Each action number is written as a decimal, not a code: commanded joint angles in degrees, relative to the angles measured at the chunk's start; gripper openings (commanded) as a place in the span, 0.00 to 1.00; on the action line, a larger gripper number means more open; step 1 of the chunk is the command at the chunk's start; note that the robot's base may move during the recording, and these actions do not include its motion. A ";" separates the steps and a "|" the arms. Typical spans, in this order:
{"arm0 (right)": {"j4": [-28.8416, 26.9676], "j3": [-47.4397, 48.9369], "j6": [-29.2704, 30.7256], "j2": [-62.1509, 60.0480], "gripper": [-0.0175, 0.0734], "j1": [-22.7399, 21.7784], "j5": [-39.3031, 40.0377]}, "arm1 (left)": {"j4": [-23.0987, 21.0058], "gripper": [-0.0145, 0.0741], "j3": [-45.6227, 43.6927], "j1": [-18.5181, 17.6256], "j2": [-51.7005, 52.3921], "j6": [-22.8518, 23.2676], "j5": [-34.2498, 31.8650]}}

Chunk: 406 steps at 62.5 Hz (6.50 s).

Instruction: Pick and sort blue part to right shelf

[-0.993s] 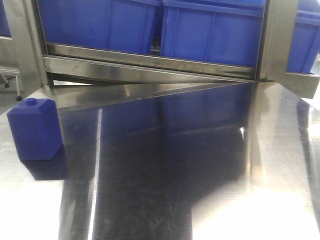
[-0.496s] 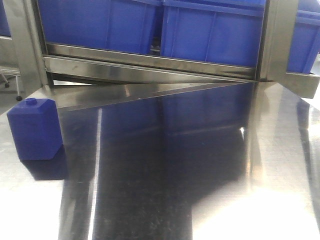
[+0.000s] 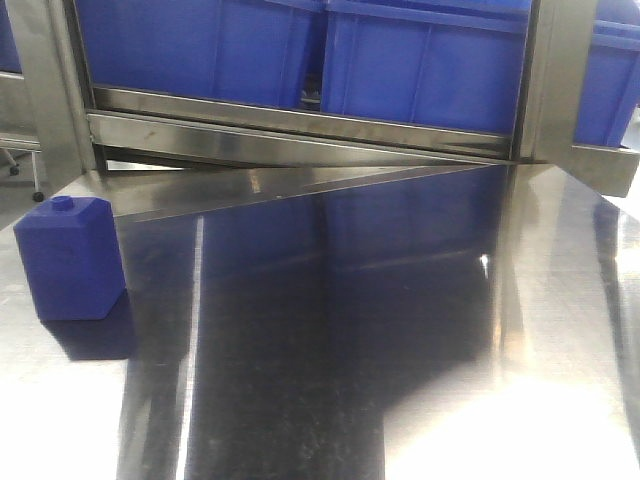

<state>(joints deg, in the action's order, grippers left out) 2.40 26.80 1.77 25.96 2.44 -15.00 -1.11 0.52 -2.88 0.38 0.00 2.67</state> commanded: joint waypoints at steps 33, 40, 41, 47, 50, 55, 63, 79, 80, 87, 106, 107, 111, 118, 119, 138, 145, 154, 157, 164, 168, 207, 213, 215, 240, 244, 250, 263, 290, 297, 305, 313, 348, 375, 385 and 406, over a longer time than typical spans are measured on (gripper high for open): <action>0.53 1.61 0.53 -0.02 0.66 -0.33 5.03 | -0.45 0.30 -3.29 -0.23 0.87 0.81 0.38; 0.53 1.61 0.53 -0.02 0.66 -0.33 5.03 | -0.60 0.30 -8.85 -0.23 -0.58 5.03 8.29; 0.53 1.61 0.53 -0.02 0.66 -0.33 5.03 | -0.60 0.30 -9.53 -0.23 -0.91 5.63 9.21; 0.53 1.61 0.53 -0.02 0.66 -0.33 5.03 | -1.05 0.30 -14.26 -0.23 -3.70 6.94 14.33; 0.53 1.61 0.53 -0.02 0.66 -0.33 5.03 | -1.37 0.30 -16.34 -0.23 -5.54 6.94 16.65; 0.53 1.61 0.53 -0.02 0.66 -0.33 5.03 | -1.26 0.30 -19.26 -0.23 -9.56 6.94 19.28; 0.53 1.61 0.53 -0.02 0.66 -0.33 5.03 | 0.60 0.30 -23.40 -0.37 -16.30 6.94 21.26; 0.53 1.61 0.53 -0.02 0.66 -0.33 5.03 | 10.24 0.30 -29.90 -7.84 -31.75 8.35 23.66; 0.53 1.61 0.53 -0.02 0.66 -0.33 5.03 | 10.58 0.31 -30.31 -8.85 -32.63 8.94 23.92; 0.53 1.61 0.53 -0.02 0.66 -0.33 5.03 | 13.25 0.36 -34.39 -14.74 -40.39 12.97 26.58; 0.53 1.61 0.53 -0.02 0.66 -0.33 5.03 | 18.14 0.85 -49.77 -22.55 -61.52 29.47 31.19; 0.53 1.61 0.53 -0.02 0.66 -0.33 5.03 | 17.87 0.86 -50.59 -22.70 -62.85 30.30 31.93; 0.53 1.61 0.53 -0.02 0.66 -0.33 5.03 | 17.14 0.87 -55.00 -23.76 -66.79 32.17 35.56; 0.53 1.61 0.53 -0.02 0.66 -0.33 5.03 | 13.32 0.86 -61.97 -24.61 -73.59 32.17 43.77; 0.53 1.61 0.53 -0.02 0.66 -0.33 5.03 | 12.84 0.86 -63.35 -24.72 -74.43 32.17 44.80; 0.53 1.61 0.53 -0.02 0.66 -0.33 5.03 | 8.26 0.86 -79.30 -24.85 -88.71 32.17 62.90; 0.53 1.61 0.53 -0.02 0.66 -0.33 5.03 | 6.75 0.86 -81.63 -24.85 -91.39 32.17 64.60; 0.53 1.61 0.53 -0.02 0.66 -0.33 5.03 | 5.07 0.86 -81.73 -24.85 -93.01 32.17 64.60; 0.53 1.61 0.53 -0.02 0.66 -0.33 5.03 | 4.81 0.86 -81.73 -24.85 -93.49 32.07 64.72; 0.53 1.61 0.53 -0.02 0.66 -0.33 5.03 | 4.81 0.86 -81.73 -24.29 -94.16 32.07 65.01; 0.53 1.61 0.53 -0.02 0.66 -0.33 5.03 | 4.81 0.86 -81.73 -23.98 -94.40 32.07 65.27; 0.53 1.61 0.53 -0.02 0.66 -0.33 5.03 | 4.86 0.86 -81.13 -23.87 -97.61 28.13 66.69; 0.53 1.61 0.53 -0.02 0.66 -0.33 5.03 | 4.96 0.86 -80.62 -23.76 -97.66 28.13 66.53; 0.53 1.61 0.53 -0.02 0.66 -0.33 5.03 | 4.96 0.86 -80.50 -23.76 -97.66 28.13 66.43; 0.53 1.61 0.53 -0.02 0.66 -0.33 5.03 | 3.86 0.86 -78.31 -23.51 -97.66 28.90 62.26; 0.53 1.61 0.53 -0.02 0.66 -0.33 5.03 | 3.58 0.86 -78.19 -23.51 -97.66 28.90 62.26; 0.53 1.61 0.53 -0.02 0.66 -0.33 5.03 | 3.48 0.86 -78.19 -23.51 -97.66 28.90 62.48; 0.53 1.61 0.53 -0.02 0.66 -0.33 5.03 | 3.48 0.81 -78.19 -23.51 -97.66 28.90 63.01; 0.53 1.61 0.53 -0.02 0.66 -0.33 5.03 | 3.48 0.62 -78.19 -23.51 -97.66 28.90 63.91; 0.53 1.61 0.53 -0.02 0.66 -0.33 5.03 | 3.48 0.62 -78.19 -23.51 -97.66 28.90 64.18; 0.53 1.61 0.53 -0.02 0.66 -0.33 5.03 | 3.48 0.62 -78.19 -23.63 -96.16 28.90 64.18; 0.53 1.61 0.53 -0.02 0.66 -0.33 5.03 | 2.31 0.62 -78.19 -23.62 -92.71 25.11 64.66; 0.53 1.61 0.53 -0.02 0.66 -0.33 5.03 | -11.69 0.62 -61.56 -22.91 -72.34 -13.05 36.17; 0.53 1.61 0.53 -0.02 0.66 -0.33 5.03 | -11.84 0.62 -41.83 -13.50 -55.26 -12.52 7.97; 0.53 1.61 0.53 -0.02 0.66 -0.33 5.03 | -11.84 0.62 -37.69 -7.35 -48.95 -8.95 7.82; 0.53 1.61 0.53 -0.02 0.66 -0.33 5.03 | -9.19 0.62 -32.68 1.40 -33.20 -8.38 8.45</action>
<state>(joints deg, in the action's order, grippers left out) 2.40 26.80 1.77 25.96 2.36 -15.02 -11.01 -31.17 -2.54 -36.25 -9.05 15.63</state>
